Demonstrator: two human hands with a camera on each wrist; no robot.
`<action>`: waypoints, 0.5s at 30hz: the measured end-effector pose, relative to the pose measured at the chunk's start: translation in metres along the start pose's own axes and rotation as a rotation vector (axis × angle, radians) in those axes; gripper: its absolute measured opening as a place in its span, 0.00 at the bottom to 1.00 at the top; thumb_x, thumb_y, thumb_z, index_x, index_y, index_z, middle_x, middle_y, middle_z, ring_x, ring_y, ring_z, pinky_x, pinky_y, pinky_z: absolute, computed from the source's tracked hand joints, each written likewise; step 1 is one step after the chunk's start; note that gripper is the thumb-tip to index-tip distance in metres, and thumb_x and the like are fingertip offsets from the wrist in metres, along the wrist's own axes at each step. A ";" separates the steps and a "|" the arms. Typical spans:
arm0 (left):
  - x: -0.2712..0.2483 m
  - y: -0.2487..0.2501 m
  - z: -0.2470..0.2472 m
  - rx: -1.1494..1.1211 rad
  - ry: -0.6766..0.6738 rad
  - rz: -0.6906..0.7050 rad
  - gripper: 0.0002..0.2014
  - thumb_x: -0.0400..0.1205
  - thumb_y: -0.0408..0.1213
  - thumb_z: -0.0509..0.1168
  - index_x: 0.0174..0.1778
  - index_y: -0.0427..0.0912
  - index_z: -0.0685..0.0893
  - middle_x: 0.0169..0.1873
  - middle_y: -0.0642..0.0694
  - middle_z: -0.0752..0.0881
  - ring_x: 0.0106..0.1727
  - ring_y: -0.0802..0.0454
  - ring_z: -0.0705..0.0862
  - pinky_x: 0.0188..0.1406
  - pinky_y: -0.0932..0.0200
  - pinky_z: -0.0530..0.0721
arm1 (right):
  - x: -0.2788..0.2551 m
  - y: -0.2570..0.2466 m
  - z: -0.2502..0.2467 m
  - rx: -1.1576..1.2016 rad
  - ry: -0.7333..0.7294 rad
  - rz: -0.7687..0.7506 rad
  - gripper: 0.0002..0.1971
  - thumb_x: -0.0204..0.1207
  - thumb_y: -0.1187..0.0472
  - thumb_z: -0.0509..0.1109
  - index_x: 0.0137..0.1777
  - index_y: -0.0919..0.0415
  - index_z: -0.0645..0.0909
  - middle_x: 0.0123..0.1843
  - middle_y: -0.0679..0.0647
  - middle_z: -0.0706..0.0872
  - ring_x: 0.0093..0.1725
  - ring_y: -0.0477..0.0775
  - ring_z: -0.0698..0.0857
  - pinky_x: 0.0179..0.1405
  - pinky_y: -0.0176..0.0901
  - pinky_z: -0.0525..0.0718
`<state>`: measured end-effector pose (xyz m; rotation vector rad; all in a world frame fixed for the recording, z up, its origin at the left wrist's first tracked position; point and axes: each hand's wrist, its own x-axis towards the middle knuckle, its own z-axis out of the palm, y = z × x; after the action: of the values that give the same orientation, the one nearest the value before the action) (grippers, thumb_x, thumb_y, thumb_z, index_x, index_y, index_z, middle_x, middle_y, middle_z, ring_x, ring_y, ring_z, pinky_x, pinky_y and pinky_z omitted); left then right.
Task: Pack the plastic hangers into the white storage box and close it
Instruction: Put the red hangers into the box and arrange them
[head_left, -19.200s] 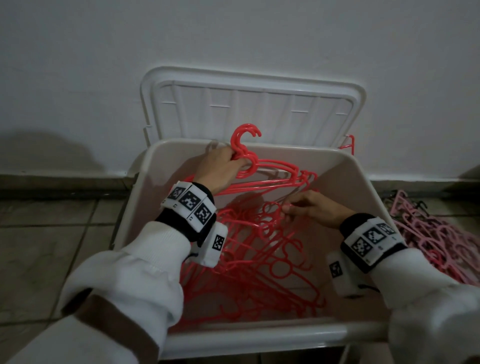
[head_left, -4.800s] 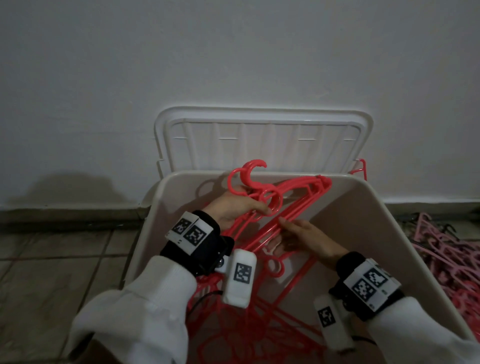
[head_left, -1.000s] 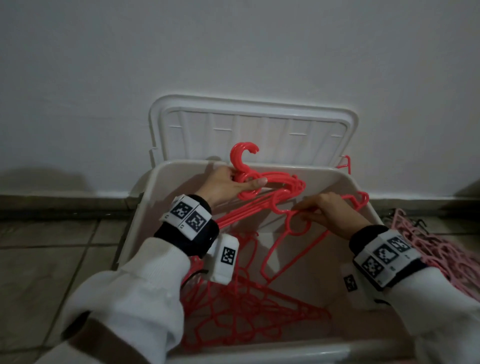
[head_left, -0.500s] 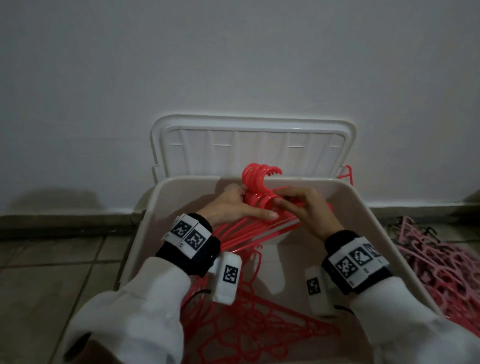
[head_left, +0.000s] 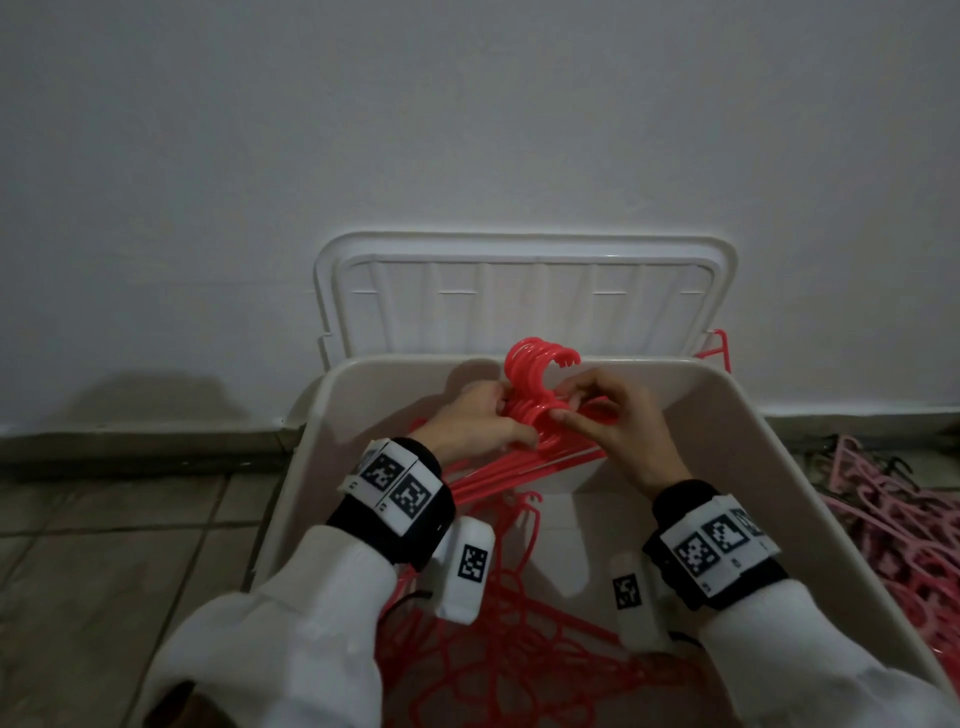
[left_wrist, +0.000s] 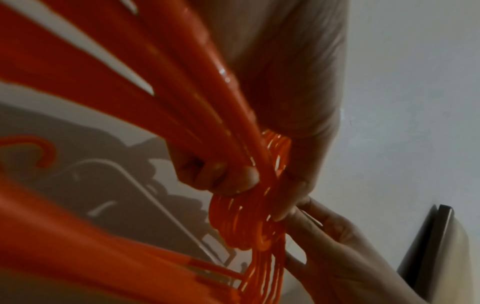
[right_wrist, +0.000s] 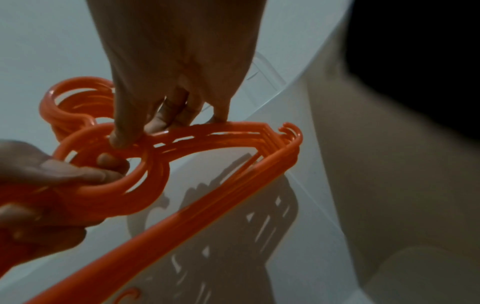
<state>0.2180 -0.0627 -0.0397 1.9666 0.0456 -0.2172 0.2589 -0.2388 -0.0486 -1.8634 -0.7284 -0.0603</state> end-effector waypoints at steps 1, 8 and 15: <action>0.000 -0.002 0.000 0.007 0.005 -0.014 0.12 0.67 0.32 0.74 0.41 0.49 0.81 0.36 0.48 0.86 0.37 0.51 0.84 0.40 0.55 0.80 | 0.000 0.001 0.001 -0.005 -0.011 -0.002 0.14 0.65 0.67 0.79 0.41 0.47 0.81 0.33 0.45 0.82 0.37 0.38 0.81 0.46 0.34 0.79; -0.002 -0.006 0.002 -0.063 0.005 -0.063 0.13 0.67 0.34 0.76 0.46 0.42 0.85 0.29 0.50 0.85 0.24 0.57 0.81 0.30 0.60 0.76 | 0.001 0.007 0.006 -0.017 -0.024 -0.021 0.15 0.65 0.66 0.79 0.39 0.45 0.79 0.33 0.45 0.79 0.36 0.39 0.80 0.41 0.30 0.78; -0.009 -0.005 -0.001 -0.033 0.032 -0.094 0.11 0.71 0.27 0.70 0.49 0.38 0.83 0.30 0.47 0.84 0.28 0.56 0.82 0.29 0.64 0.79 | 0.001 0.007 0.009 -0.009 -0.084 -0.007 0.15 0.66 0.69 0.78 0.40 0.47 0.80 0.38 0.44 0.84 0.40 0.32 0.83 0.45 0.26 0.79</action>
<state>0.2085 -0.0595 -0.0422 1.9374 0.1614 -0.2450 0.2601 -0.2321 -0.0582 -1.8809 -0.7935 0.0104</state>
